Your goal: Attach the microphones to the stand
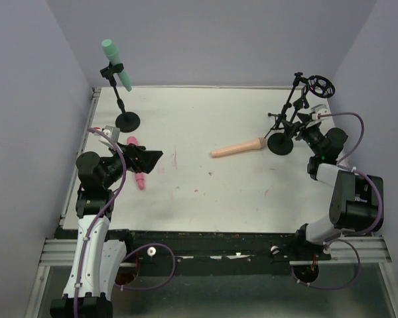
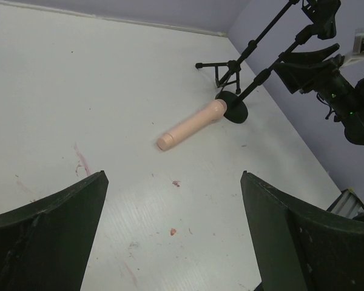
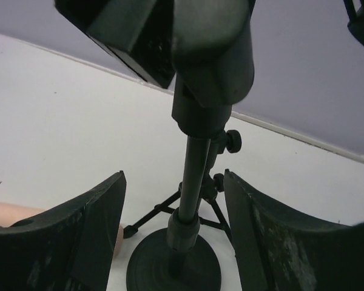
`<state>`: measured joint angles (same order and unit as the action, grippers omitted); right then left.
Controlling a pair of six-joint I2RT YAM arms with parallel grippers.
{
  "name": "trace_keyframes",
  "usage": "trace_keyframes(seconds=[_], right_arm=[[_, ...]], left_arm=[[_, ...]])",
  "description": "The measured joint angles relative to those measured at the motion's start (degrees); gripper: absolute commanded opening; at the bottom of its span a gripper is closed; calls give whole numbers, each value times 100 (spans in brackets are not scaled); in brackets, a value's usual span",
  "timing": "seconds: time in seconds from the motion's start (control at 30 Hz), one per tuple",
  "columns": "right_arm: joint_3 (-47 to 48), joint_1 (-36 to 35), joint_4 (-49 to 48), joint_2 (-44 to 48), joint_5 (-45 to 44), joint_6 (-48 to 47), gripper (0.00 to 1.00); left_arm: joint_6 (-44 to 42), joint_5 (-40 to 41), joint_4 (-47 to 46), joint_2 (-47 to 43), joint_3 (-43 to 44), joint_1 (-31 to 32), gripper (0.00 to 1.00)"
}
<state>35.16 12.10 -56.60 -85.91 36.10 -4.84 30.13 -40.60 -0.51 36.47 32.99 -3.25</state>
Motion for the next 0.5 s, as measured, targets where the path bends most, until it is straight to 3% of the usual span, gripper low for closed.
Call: trace_keyframes(seconds=[0.13, 0.5], right_arm=[[0, 0, -264, -293, 4, 26, 40], [15, 0, -953, -636, -66, 101, 42]], left_arm=[[-2, 0, 0, 13, 0, 0, 98], [0, -22, 0, 70, 0, 0, 98]])
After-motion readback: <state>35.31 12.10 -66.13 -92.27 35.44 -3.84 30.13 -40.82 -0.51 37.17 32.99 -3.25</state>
